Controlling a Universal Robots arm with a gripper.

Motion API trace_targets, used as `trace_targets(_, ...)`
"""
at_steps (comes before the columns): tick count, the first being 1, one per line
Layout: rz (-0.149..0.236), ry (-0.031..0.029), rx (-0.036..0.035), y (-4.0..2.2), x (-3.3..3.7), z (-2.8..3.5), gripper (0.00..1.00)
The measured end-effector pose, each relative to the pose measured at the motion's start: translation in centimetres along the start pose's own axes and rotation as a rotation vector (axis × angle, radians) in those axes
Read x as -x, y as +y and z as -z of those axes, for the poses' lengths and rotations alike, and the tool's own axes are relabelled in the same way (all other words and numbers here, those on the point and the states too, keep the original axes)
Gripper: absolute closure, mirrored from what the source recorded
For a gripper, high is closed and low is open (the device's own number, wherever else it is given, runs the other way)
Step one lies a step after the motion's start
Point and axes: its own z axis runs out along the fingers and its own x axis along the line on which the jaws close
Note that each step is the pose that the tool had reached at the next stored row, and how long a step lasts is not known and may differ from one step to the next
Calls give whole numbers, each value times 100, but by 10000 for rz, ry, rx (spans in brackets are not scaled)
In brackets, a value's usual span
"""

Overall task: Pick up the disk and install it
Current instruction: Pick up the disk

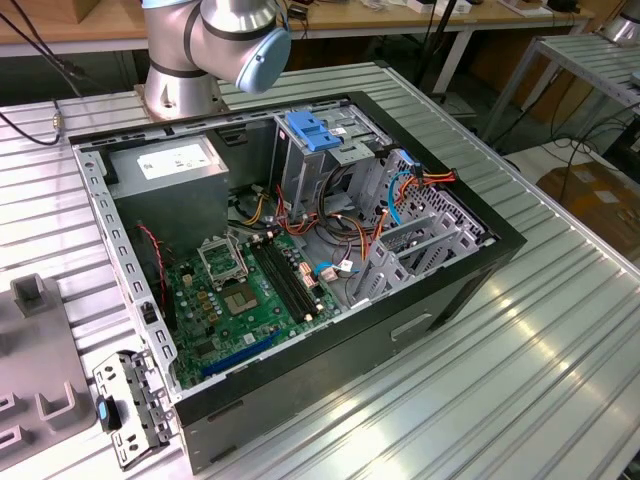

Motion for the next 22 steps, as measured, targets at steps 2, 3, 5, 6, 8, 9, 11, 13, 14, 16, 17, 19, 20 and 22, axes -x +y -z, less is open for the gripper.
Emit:
trace_targets(2, 117, 5, -5, 0, 0, 0, 89)
trace_targets(3, 471, 19, -19, 0, 0, 0, 89)
trace_targets(5, 932, 37, -38, 0, 0, 0, 89)
trace_targets(6, 1230, 49, -49, 0, 0, 0, 89)
trace_targets(8, 1834, 73, -73, 0, 0, 0, 89)
trace_targets(9, 2089, 83, -83, 0, 0, 0, 89)
trace_targets(11, 2649, 105, -106, 0, 0, 0, 89)
trace_targets(13, 2940, 116, -117, 0, 0, 0, 89)
trace_targets(14, 3203, 127, -128, 0, 0, 0, 89)
trace_targets(16, 3707, 147, -148, 0, 0, 0, 89)
trace_targets(17, 3901, 155, -155, 0, 0, 0, 89)
trace_targets(19, 4186, 167, -167, 0, 0, 0, 89)
trace_targets(20, 4320, 172, -172, 0, 0, 0, 89)
trace_targets(22, 4570, 182, -182, 0, 0, 0, 89)
